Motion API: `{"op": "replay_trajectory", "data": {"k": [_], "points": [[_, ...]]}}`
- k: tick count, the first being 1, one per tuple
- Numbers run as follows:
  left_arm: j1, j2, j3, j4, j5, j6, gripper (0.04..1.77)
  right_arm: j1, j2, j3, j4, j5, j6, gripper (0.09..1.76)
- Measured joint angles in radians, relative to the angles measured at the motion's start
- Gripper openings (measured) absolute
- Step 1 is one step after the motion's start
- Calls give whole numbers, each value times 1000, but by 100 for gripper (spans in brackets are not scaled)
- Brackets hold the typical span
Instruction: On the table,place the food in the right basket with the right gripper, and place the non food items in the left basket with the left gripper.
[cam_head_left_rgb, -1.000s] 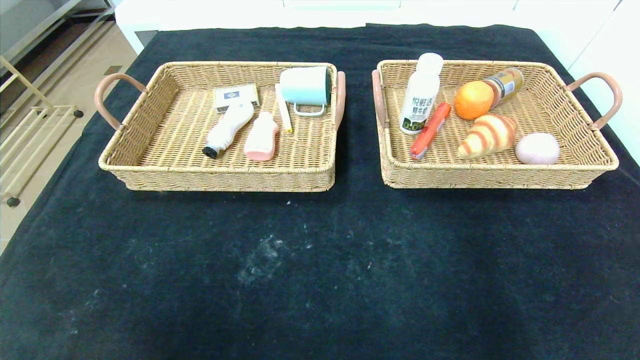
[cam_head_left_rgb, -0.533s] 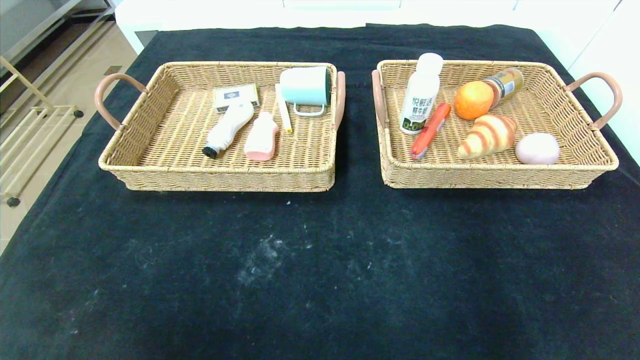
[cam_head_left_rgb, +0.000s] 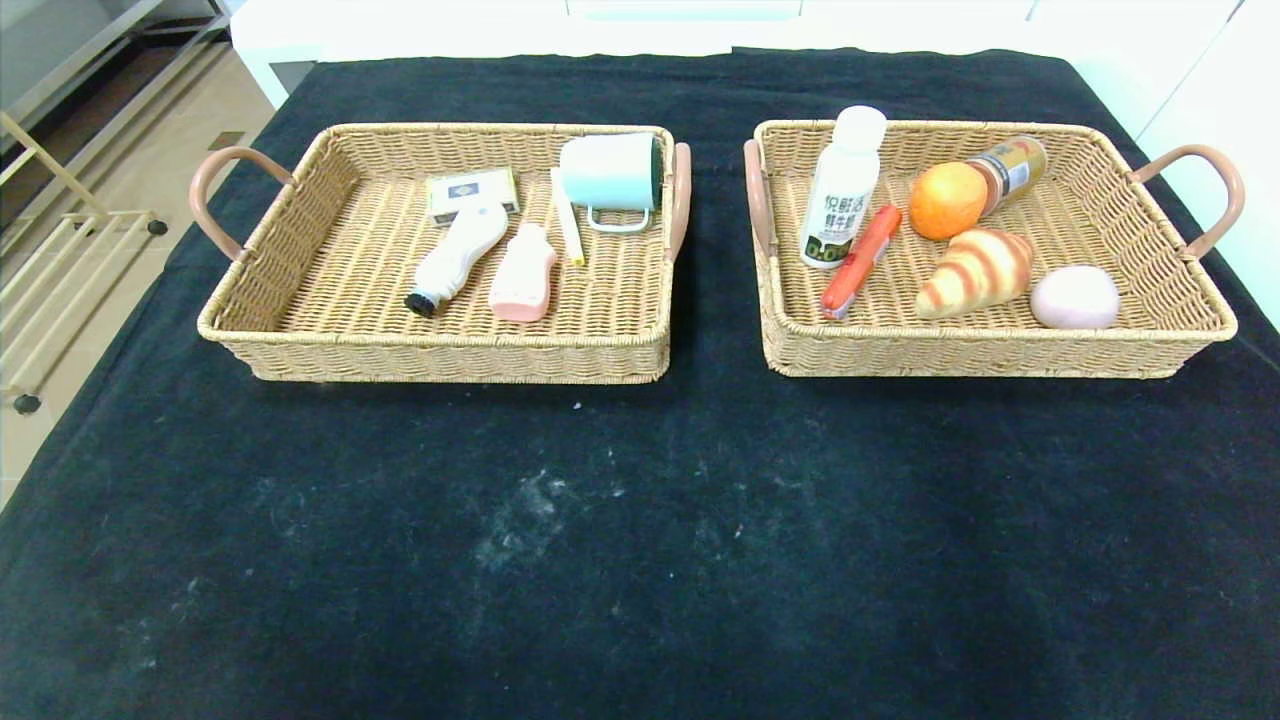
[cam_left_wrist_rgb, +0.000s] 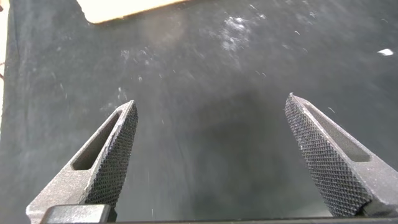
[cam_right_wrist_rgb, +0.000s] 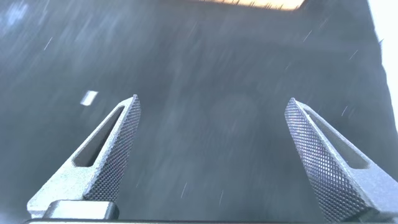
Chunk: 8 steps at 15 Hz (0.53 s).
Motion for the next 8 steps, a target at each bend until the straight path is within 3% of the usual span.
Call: {"op": "replay_trajectory", "data": {"k": [4, 6, 8], "points": [[0, -5, 337, -413, 46, -26, 172, 0, -8, 340, -416, -51, 5, 170], [0, -6, 464, -512, 80, -31, 172, 0, -9, 435, -498, -63, -14, 170], [0, -6, 524, -523, 106, -43, 172, 0, -9, 457, -488, -103, -51, 170]]}}
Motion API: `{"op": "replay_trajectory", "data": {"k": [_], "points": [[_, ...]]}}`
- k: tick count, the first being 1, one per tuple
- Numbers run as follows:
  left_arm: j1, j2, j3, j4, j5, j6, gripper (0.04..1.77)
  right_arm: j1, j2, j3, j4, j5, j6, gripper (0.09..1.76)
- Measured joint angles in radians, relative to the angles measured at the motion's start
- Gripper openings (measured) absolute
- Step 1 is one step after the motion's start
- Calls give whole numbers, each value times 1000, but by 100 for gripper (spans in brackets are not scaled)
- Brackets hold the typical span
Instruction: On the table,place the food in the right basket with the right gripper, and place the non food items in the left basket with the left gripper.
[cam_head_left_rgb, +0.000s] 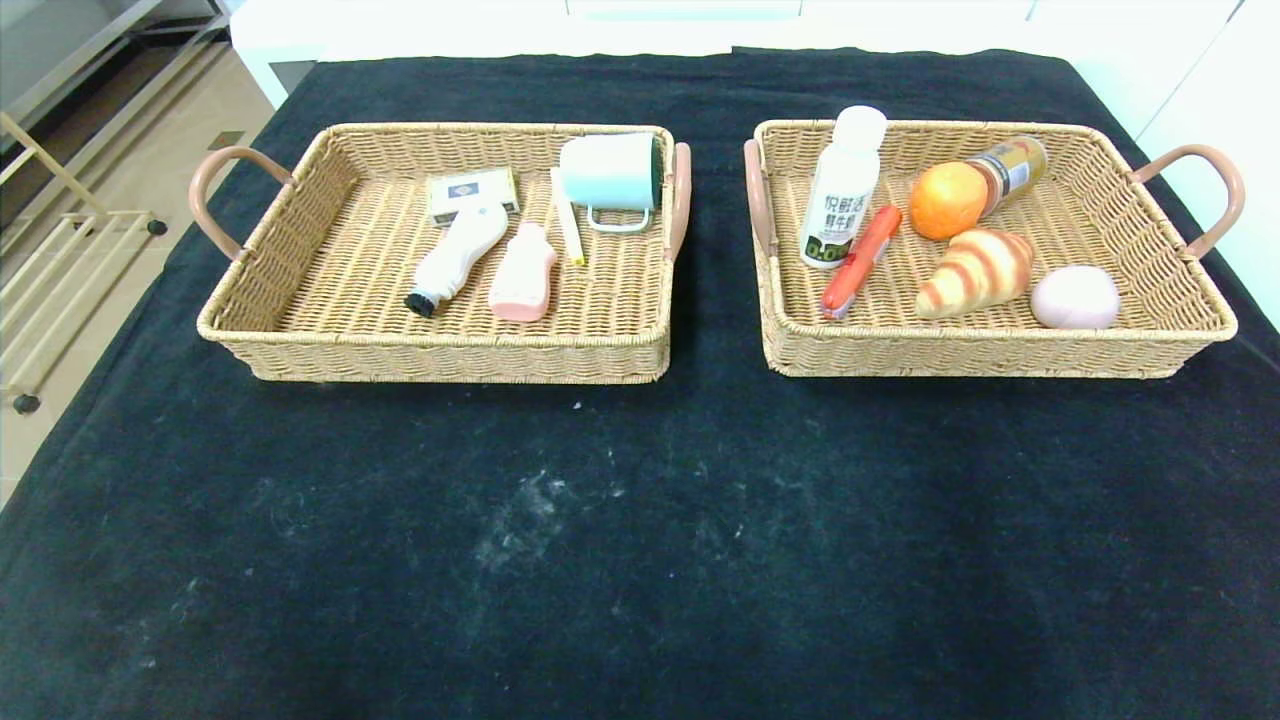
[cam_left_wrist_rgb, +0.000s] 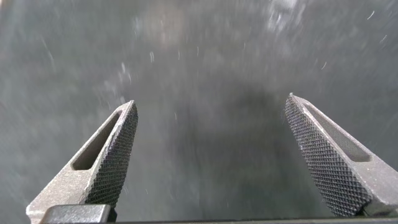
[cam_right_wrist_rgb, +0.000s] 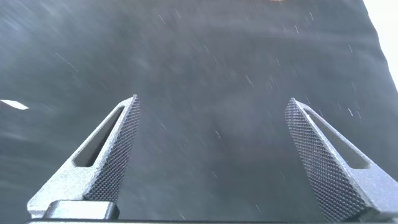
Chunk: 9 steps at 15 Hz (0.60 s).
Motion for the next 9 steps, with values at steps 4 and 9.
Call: {"op": "replay_trajectory", "data": {"k": [4, 9], "points": [[0, 0, 16, 11, 22, -7, 172, 0, 0, -4, 92, -39, -37, 170], [0, 0, 46, -9, 111, 6, 172, 0, 0, -14, 133, -56, -2, 170]]}}
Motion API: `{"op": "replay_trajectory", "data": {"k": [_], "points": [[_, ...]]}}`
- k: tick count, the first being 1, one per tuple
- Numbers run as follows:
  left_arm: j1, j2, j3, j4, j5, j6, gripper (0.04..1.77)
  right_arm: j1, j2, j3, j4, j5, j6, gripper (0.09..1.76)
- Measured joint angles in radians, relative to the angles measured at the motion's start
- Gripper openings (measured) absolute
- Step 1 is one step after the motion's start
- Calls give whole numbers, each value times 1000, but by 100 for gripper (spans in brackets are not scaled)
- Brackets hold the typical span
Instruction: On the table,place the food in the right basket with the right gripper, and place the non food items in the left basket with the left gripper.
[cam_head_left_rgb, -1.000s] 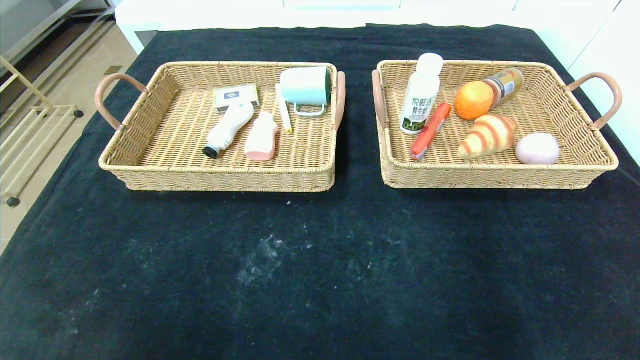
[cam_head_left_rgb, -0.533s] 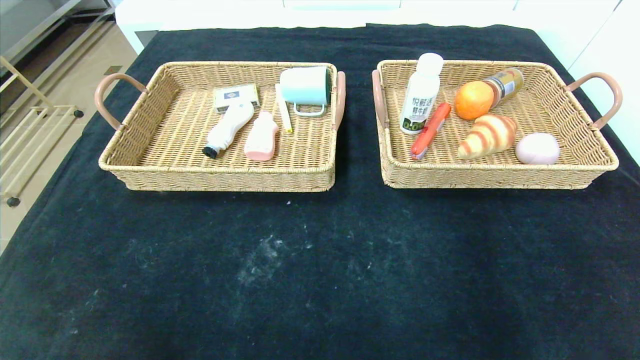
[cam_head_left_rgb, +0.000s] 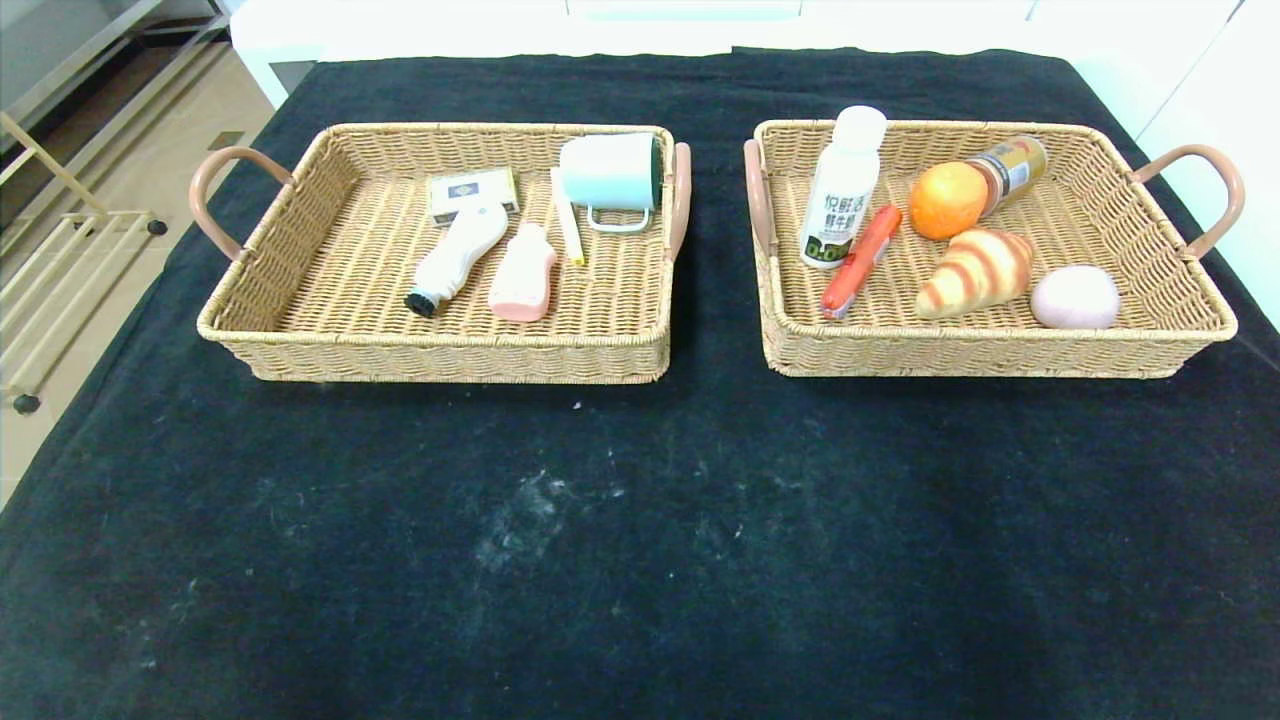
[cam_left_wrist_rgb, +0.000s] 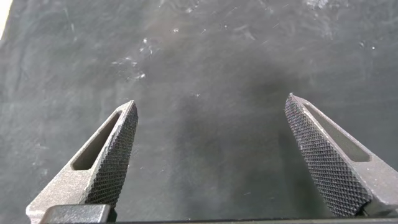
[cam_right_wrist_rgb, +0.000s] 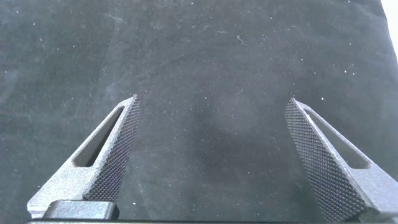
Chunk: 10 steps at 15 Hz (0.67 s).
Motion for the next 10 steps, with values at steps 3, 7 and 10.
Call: {"op": "replay_trajectory", "data": {"k": [3, 7, 10], "points": [[0, 0, 9, 2, 1, -2, 172, 0, 0, -12, 93, -2, 77, 170], [0, 0, 11, 1, 3, -29, 172, -1, 0, -21, 106, -5, 85, 170], [0, 0, 11, 0, 13, -92, 172, -1, 0, -21, 106, -5, 85, 171]]}}
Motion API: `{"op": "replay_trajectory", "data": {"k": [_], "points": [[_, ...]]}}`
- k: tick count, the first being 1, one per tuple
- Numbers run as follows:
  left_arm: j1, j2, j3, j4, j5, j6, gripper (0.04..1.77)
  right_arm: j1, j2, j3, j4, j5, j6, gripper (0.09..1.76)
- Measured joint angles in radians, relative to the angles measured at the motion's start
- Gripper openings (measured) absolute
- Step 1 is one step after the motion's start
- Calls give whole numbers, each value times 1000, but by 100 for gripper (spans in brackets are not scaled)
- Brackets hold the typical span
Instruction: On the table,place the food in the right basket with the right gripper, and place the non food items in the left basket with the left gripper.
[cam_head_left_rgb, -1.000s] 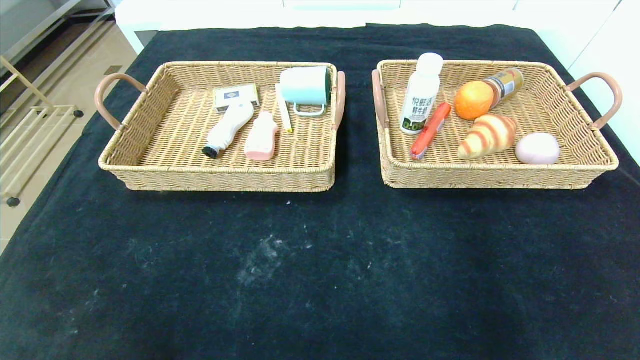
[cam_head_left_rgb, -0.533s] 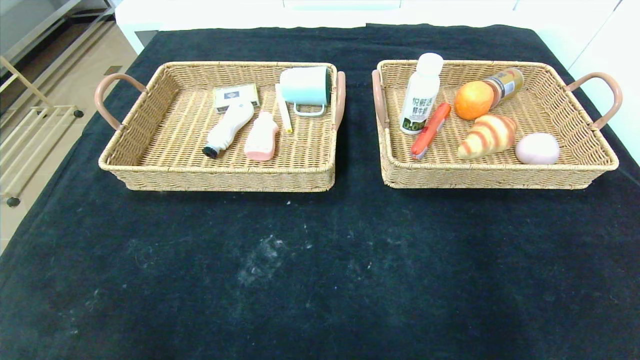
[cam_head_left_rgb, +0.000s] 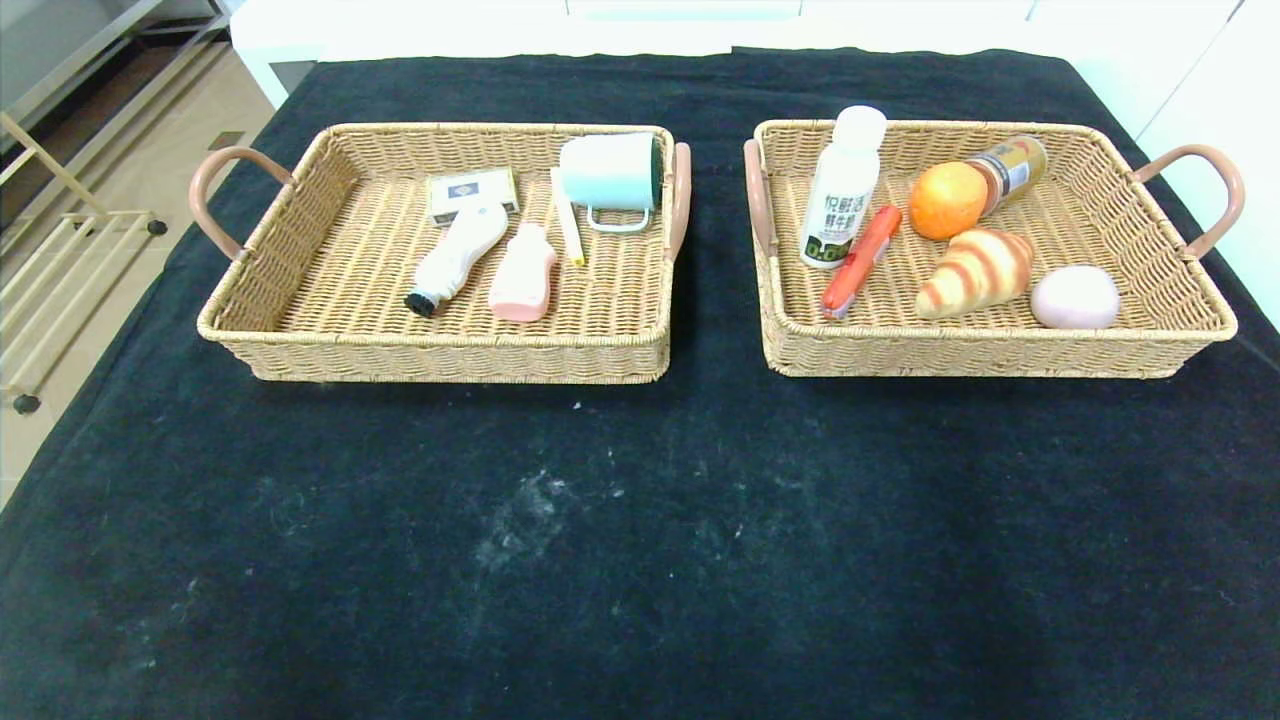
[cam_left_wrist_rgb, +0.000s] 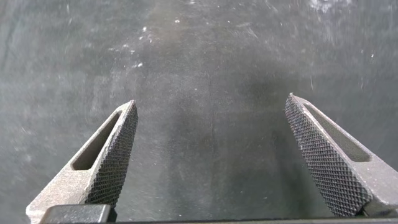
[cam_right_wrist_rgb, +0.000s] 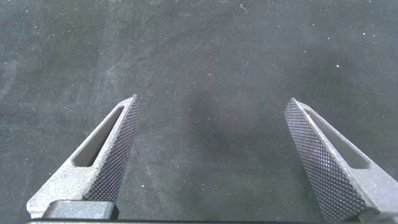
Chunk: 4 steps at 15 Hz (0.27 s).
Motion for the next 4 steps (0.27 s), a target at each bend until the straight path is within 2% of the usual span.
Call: {"op": "replay_trajectory", "data": {"k": [4], "points": [[0, 0, 0, 0, 1, -3, 172, -3, 0, 0, -1, 2, -1, 171]]}}
